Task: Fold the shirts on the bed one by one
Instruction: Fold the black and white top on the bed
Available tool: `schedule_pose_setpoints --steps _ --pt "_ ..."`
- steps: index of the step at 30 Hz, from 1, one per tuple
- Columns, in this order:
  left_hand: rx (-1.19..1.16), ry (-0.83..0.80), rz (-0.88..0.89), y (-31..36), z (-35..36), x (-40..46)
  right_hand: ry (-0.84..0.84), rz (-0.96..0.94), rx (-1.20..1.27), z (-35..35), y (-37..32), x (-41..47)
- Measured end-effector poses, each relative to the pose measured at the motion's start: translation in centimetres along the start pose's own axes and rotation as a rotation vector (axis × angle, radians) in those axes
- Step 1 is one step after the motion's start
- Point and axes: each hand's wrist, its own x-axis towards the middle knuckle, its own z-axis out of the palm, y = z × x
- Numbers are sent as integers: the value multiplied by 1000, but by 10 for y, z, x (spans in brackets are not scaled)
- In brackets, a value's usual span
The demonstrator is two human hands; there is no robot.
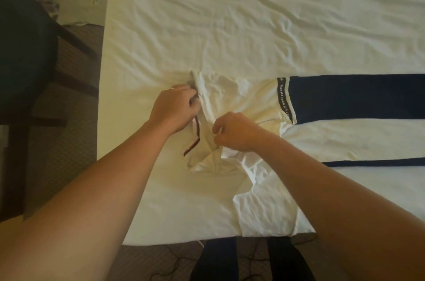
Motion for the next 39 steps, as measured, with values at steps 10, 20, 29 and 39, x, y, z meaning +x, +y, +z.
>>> schedule_pose_setpoints --steps 10,20,29,39 --pt "-139 41 -257 25 -13 51 519 158 -80 -80 84 29" --pt "5 146 -292 22 -7 55 672 168 -166 -75 94 34" --pt "338 -211 72 39 34 12 474 -100 -526 0 109 4" --pt "348 -195 29 54 25 5 777 -169 -252 8 95 -39"
